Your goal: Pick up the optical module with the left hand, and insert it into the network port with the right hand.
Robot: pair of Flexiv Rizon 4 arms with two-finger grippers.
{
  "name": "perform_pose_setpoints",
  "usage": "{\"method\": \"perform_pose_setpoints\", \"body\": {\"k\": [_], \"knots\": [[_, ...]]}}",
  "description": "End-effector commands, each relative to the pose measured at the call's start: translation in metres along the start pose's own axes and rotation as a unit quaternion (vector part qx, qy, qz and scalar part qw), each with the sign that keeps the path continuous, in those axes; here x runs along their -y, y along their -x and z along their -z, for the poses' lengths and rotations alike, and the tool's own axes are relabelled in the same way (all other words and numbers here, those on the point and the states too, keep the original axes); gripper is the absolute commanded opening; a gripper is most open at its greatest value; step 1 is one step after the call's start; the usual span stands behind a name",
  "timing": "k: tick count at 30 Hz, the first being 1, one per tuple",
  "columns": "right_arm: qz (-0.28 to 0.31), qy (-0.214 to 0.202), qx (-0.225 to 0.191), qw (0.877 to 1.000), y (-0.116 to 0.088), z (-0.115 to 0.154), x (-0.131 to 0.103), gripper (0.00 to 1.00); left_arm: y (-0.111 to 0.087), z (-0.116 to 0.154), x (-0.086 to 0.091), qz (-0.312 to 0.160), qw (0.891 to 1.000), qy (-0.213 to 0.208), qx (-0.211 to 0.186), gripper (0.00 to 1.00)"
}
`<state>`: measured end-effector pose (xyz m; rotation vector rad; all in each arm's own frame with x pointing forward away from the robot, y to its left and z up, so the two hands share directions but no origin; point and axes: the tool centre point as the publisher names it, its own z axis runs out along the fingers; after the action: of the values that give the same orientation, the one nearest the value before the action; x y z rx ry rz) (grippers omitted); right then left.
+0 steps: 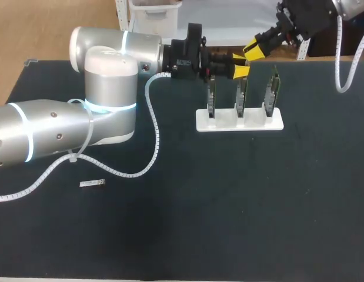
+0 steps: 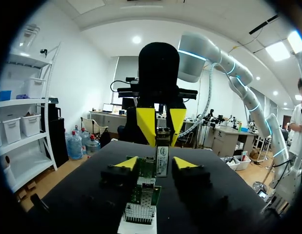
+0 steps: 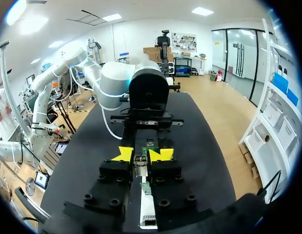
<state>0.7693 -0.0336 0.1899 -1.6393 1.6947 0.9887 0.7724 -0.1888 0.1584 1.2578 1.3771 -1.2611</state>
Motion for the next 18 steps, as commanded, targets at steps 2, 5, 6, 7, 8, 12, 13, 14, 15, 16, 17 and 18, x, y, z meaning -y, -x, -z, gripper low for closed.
{"method": "perform_pose_setpoints", "body": {"k": [2, 5, 6, 7, 8, 12, 13, 14, 15, 16, 17, 18], "knots": [[0.001, -0.005, -0.001, 1.000, 0.000, 0.000, -0.004, 0.00, 0.000, -0.001, -0.001, 0.000, 1.000, 0.000, -0.001, 1.00], [0.001, -0.005, -0.001, 1.000, 0.000, 0.000, -0.004, 0.00, 0.000, 0.001, -0.001, 0.002, 1.000, 0.003, -0.002, 1.00], [0.001, -0.005, -0.001, 1.000, 0.000, 0.000, -0.004, 0.00, 0.000, 0.002, -0.001, 0.005, 1.000, 0.007, -0.009, 1.00], [0.002, -0.006, 0.000, 1.000, 0.000, 0.000, -0.004, 0.00, 0.000, 0.003, -0.002, 0.008, 1.000, 0.010, -0.014, 1.00], [0.002, -0.006, 0.000, 1.000, 0.000, 0.000, -0.004, 0.00, -0.001, 0.005, -0.002, 0.009, 1.000, 0.014, -0.020, 1.00], [0.002, -0.006, 0.000, 1.000, -0.001, 0.001, -0.004, 0.00, -0.004, 0.011, -0.004, 0.009, 0.999, 0.023, -0.045, 1.00], [0.002, -0.006, 0.000, 1.000, -0.001, 0.001, -0.004, 0.00, -0.005, 0.013, -0.004, 0.016, 0.999, 0.015, -0.042, 1.00], [0.002, -0.006, 0.000, 1.000, -0.001, 0.001, -0.004, 0.00, -0.006, 0.016, -0.004, 0.022, 0.999, 0.019, -0.045, 1.00], [0.002, -0.006, 0.001, 1.000, -0.001, 0.001, -0.004, 0.00, -0.006, 0.018, -0.005, 0.018, 0.998, 0.029, -0.057, 1.00], [0.002, -0.006, 0.001, 1.000, -0.002, 0.002, -0.004, 0.00, -0.007, 0.019, -0.005, 0.015, 0.997, 0.030, -0.065, 1.00], [0.003, -0.006, 0.001, 1.000, -0.002, 0.002, -0.004, 0.00, -0.008, 0.020, -0.005, 0.012, 0.997, 0.029, -0.072, 1.00], [0.003, -0.006, 0.001, 1.000, -0.002, 0.002, -0.004, 0.00, -0.008, 0.021, -0.005, 0.007, 0.996, 0.032, -0.082, 1.00]]}}
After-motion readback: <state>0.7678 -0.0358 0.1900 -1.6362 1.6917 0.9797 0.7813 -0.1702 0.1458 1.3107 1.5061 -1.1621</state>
